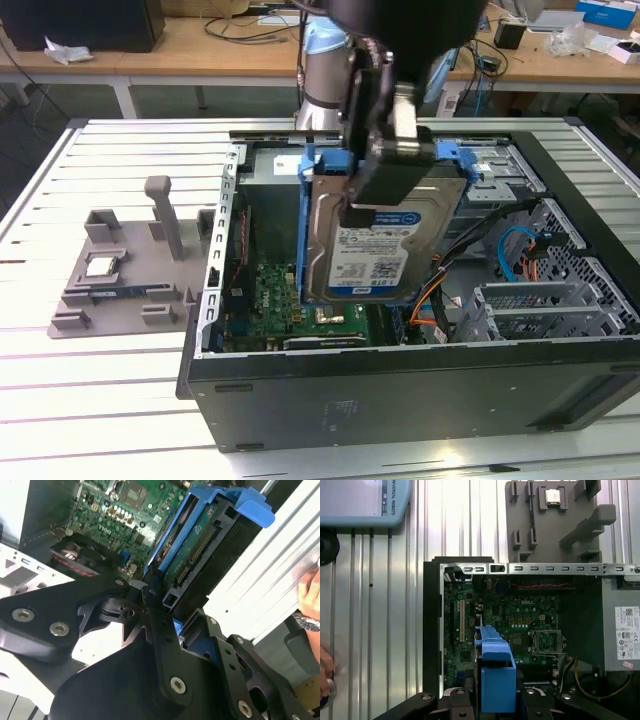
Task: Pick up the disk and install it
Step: 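Pick up the disk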
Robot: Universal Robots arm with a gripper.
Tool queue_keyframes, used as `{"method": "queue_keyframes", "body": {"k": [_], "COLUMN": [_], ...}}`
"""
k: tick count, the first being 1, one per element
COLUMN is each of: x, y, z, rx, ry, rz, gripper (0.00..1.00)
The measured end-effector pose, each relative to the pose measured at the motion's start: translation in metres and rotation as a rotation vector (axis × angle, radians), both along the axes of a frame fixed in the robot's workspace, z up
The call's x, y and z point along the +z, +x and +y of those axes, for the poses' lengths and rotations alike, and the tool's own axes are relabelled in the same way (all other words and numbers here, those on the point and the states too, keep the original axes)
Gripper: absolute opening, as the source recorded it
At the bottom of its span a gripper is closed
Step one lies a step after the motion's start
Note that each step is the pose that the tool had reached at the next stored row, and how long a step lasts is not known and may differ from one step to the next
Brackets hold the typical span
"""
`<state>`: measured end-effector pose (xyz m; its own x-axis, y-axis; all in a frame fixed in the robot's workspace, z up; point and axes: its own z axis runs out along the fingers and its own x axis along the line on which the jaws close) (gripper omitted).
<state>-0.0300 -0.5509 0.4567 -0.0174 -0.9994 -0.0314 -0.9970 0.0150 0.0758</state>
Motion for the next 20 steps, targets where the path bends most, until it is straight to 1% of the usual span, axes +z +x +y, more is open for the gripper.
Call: {"method": "queue_keyframes", "body": {"k": [1,2,6,7,8,9,10,12,13,14,17,19,20], "x": [0.0009,0.0038,0.0153,0.0169,0.0169,0.017,0.0169,0.0169,0.0169,0.0169,0.0168,0.0164,0.0163], "y": [0.003,0.006,0.011,0.016,0.019,0.028,0.035,0.052,0.059,0.063,0.088,0.101,0.105], "z": [0.0,0.0,0.0,0.0,0.0,0.0,0.0001,0.0,0.0,0.0,0.0,0.0,0.0], "rx": [0.0,0.0,0.0,0.0,0.0,0.0,0.0,0.0,0.0,0.0,0.0,0.0,0.0], "ry": [0.0002,0.0004,0.0004,0.0005,0.0005,0.0003,0.0004,0.0004,0.0004,0.0003,0.0004,0.0003,0.0003], "rz": [0.0,-0.0001,0.0001,0.0019,0.0042,0.0112,0.0164,0.0266,0.0305,0.0324,0.0442,0.0503,0.0519], "gripper": [0.37,0.37,0.37,0.37,0.37,0.37,0.37,0.37,0.37,0.37,0.37,0.37,0.37]}}
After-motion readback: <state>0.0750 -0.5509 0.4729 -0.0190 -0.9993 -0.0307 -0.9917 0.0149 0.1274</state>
